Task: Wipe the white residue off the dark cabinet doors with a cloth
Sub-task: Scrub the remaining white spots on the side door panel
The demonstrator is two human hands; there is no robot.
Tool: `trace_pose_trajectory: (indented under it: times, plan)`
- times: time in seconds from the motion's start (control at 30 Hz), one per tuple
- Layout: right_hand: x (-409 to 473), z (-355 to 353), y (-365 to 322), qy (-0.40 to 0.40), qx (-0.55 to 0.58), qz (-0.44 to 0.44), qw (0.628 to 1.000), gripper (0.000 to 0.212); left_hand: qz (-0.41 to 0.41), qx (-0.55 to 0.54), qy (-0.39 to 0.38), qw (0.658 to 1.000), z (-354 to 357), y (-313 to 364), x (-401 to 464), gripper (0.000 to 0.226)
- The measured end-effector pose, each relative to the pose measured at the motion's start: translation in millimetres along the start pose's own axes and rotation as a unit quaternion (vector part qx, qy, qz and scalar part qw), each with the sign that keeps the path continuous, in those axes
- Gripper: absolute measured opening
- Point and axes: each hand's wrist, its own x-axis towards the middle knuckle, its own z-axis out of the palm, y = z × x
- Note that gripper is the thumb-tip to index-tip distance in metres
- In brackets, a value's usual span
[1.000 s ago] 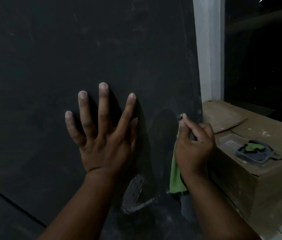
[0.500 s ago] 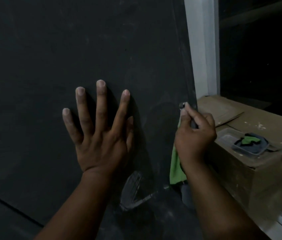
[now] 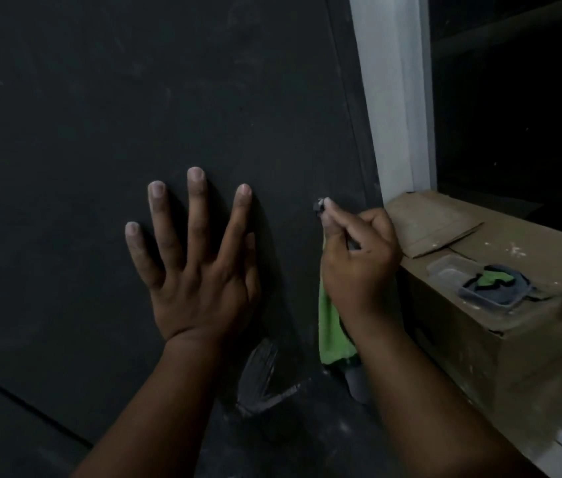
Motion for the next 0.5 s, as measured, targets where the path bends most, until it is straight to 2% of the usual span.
trace_pose_trajectory:
  times: [0.1,0.23,0.3,0.37,0.5]
  plan:
    - [-7,10,-15,0.018,0.010,0.032,0.999,0.018,-0.004,-0.006,-0.004,1.000,1,0,-1,0.058]
    - [-46,10,-30,-0.086,0.036,-0.055,0.994,0.017,-0.006,-0.001,-0.001,1.000,2,1,-1,0.059]
    - [-46,8,-29,-0.103,0.036,-0.077,0.991,0.019,-0.005,0.000,0.003,1.000,3,1,-1,0.059]
    - [-31,7,-23,-0.088,0.013,-0.048,0.995,0.024,-0.006,-0.003,0.002,1.000,2,1,-2,0.060]
    - [19,-1,1,0.044,-0.001,0.091,0.995,0.023,-0.003,0.000,0.003,1.000,1,0,-1,0.061]
